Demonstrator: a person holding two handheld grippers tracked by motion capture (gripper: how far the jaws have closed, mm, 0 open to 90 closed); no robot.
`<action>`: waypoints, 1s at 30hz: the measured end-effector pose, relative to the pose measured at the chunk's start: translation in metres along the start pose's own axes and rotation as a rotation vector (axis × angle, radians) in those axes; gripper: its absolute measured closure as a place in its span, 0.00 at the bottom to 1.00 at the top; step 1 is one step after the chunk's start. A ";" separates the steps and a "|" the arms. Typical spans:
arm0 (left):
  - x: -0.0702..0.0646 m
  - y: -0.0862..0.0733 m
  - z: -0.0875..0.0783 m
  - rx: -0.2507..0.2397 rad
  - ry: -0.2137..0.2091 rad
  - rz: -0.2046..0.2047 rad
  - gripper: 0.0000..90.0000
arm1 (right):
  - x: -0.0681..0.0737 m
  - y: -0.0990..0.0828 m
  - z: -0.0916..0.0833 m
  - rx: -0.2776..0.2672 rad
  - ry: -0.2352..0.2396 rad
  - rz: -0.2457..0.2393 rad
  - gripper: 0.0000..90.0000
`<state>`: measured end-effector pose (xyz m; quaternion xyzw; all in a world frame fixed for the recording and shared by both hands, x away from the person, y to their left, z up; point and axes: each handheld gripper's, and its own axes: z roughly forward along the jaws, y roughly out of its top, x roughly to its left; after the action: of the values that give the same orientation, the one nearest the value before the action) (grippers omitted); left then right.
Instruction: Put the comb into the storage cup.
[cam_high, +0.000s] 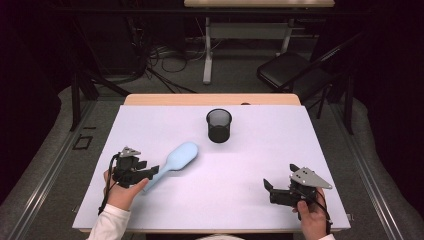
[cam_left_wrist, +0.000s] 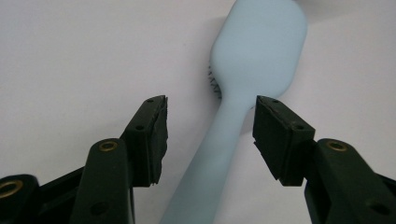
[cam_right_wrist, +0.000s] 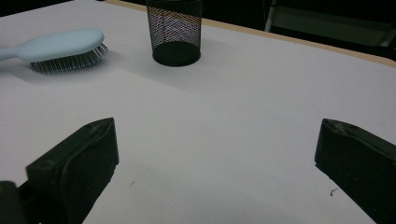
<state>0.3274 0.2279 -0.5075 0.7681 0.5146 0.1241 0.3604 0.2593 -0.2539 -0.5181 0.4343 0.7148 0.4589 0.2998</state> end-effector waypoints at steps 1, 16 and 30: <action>0.001 0.000 -0.001 -0.017 -0.008 0.008 0.50 | 0.000 0.000 0.000 0.001 0.001 0.000 0.00; 0.005 0.005 -0.011 -0.088 -0.079 0.044 0.34 | 0.000 -0.001 0.001 0.009 0.007 0.007 0.00; 0.006 0.014 -0.012 -0.110 -0.107 0.051 0.01 | 0.003 -0.001 0.003 0.017 0.016 0.007 0.00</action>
<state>0.3332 0.2349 -0.4909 0.7656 0.4671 0.1202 0.4257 0.2602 -0.2499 -0.5207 0.4356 0.7194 0.4575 0.2888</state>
